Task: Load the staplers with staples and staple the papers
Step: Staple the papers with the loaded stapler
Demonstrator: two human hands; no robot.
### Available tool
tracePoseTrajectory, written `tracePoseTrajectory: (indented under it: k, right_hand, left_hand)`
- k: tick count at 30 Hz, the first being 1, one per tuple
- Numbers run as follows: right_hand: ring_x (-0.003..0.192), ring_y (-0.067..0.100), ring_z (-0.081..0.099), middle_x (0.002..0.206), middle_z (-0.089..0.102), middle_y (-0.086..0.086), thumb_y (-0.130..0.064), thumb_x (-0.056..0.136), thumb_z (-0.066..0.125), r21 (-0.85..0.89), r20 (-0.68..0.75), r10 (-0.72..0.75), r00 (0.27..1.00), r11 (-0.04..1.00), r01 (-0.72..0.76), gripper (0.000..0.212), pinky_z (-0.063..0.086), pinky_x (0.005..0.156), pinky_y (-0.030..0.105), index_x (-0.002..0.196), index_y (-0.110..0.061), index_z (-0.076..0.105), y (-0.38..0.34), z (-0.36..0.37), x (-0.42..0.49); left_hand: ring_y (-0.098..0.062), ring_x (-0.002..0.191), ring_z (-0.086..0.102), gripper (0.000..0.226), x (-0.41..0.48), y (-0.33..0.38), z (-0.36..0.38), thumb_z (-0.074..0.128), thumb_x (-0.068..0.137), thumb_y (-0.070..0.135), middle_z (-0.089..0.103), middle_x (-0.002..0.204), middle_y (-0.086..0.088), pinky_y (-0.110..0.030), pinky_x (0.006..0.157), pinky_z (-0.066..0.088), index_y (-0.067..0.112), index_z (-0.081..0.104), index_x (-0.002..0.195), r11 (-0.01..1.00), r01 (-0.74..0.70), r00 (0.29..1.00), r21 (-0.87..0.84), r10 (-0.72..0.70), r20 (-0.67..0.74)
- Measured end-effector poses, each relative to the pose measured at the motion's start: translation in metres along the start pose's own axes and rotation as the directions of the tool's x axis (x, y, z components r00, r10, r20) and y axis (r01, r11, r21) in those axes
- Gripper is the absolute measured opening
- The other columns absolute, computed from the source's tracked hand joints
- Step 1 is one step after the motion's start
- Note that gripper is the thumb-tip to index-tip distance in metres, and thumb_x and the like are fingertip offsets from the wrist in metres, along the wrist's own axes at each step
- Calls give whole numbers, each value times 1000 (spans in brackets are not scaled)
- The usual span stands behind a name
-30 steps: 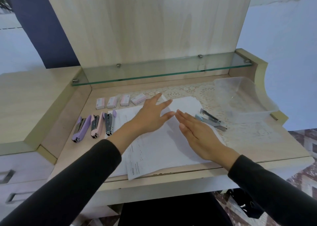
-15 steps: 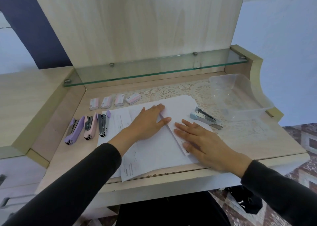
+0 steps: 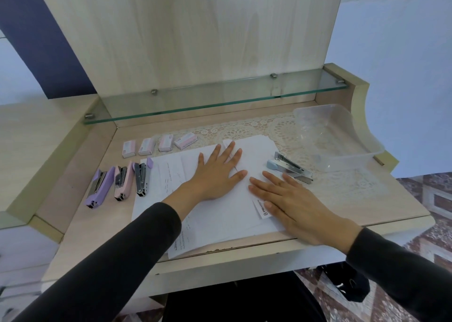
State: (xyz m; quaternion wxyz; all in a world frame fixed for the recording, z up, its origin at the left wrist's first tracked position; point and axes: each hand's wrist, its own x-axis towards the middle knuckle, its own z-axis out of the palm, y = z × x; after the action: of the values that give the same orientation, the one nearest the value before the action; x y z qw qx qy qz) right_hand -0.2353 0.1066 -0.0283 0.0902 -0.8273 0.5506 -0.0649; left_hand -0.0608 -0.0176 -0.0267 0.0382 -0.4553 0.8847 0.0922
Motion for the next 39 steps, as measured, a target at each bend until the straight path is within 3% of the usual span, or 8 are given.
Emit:
tracePoseTrajectory:
  k: [6,14,22,31,39]
  right_hand:
    - [139,0,-11,148,2,-25,-45,88,2,39,28,-8,1000,999,7,55,-8,116,29,142,-38,10,5,-2,-1]
    - [139,2,-13,149,-5,-23,-48,85,-4,-17,80,-33,996,999,35,58,-12,115,30,141,-34,-2,8,-3,-1]
    - [140,3,-9,147,-3,-22,-47,80,-5,-5,52,-28,998,1000,28,67,-7,115,35,144,-30,6,4,2,-9]
    - [140,4,-6,147,8,-25,-53,84,8,78,11,-54,998,996,53,63,-8,115,33,143,-33,16,10,5,-19]
    - [140,0,10,134,35,-32,-51,87,30,236,-144,-40,989,969,74,45,-1,114,25,129,-40,44,17,6,-40]
  left_hand:
    - [-15,141,-15,61,-1,-1,1,17,94,54,-15,153,12,-52,112,-8,30,-8,145,1000,-5,1000,-10,5,-16]
    - [-13,142,-7,58,1,2,-2,15,96,51,-5,154,13,-49,114,-6,28,-4,146,997,51,999,-63,-52,-11]
    - [-19,138,14,57,11,19,-7,25,95,51,19,152,9,-50,109,15,22,21,144,990,138,977,-36,-142,-157]
    - [-17,142,-11,98,8,9,-10,30,74,79,-12,154,12,-56,112,-2,24,-9,146,993,111,991,-28,-109,75]
    - [-19,141,-14,123,11,16,-19,53,56,82,-11,155,7,-59,110,-3,19,-4,146,986,148,984,-78,-140,110]
